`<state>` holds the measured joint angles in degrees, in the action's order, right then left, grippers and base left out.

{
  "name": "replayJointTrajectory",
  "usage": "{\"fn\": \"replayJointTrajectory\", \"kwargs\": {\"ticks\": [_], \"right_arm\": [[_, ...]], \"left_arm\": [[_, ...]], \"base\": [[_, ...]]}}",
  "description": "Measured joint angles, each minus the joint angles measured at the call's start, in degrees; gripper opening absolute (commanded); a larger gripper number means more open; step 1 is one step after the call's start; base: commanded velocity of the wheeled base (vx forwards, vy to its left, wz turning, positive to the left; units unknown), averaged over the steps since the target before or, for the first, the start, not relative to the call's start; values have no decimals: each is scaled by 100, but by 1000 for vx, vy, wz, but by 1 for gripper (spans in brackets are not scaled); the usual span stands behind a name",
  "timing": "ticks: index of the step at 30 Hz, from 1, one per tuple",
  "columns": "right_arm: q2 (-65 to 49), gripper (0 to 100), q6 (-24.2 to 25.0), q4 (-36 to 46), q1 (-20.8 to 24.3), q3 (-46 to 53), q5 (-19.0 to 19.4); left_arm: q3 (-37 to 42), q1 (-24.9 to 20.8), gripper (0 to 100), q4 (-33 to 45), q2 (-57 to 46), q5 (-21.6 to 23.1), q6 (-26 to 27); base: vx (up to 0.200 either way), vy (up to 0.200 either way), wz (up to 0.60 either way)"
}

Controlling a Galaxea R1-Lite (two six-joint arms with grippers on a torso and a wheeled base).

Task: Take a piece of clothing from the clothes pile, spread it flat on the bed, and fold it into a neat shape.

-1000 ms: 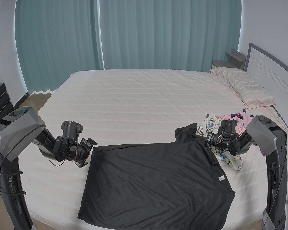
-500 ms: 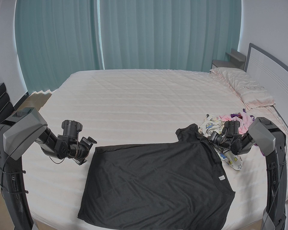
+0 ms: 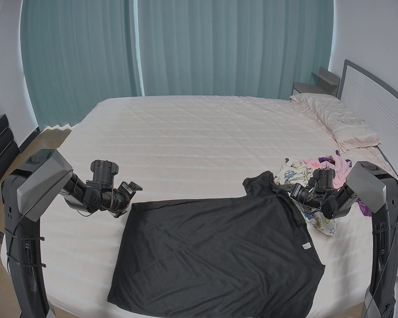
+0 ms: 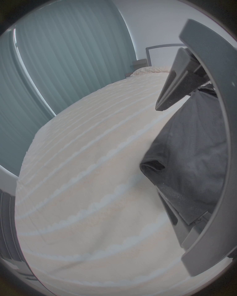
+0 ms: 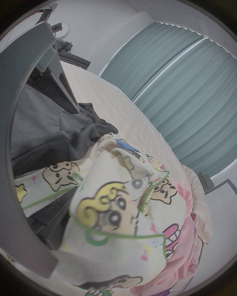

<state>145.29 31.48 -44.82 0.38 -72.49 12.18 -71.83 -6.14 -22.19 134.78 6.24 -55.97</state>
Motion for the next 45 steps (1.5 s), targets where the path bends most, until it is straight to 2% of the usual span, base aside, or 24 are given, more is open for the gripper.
{"fn": "replayJointTrajectory", "kwargs": {"ticks": [12,13,17,20,29,30,45], "right_arm": [[-330,100,-310,-184,107,581,16],[-343,100,-307,-182,116,589,16],[-374,100,-316,-168,171,606,11],[-378,100,-349,-165,210,631,7],[-300,100,-750,-123,321,636,-46],[-279,0,-762,-116,325,617,-52],[-77,0,-767,84,140,156,-226]], "left_arm": [[-833,-57,100,301,695,-318,499],[-863,-71,0,306,728,-323,523],[-990,-132,0,319,861,-362,656],[-1047,-156,0,315,933,-556,802],[-1213,-60,0,317,998,-785,875],[-1219,-38,0,317,1001,-818,873],[-1196,116,0,341,1005,-902,875]], "base": [[0,0,0],[0,0,0],[0,0,0],[0,0,0],[0,0,0],[0,0,0],[0,0,0]]}}
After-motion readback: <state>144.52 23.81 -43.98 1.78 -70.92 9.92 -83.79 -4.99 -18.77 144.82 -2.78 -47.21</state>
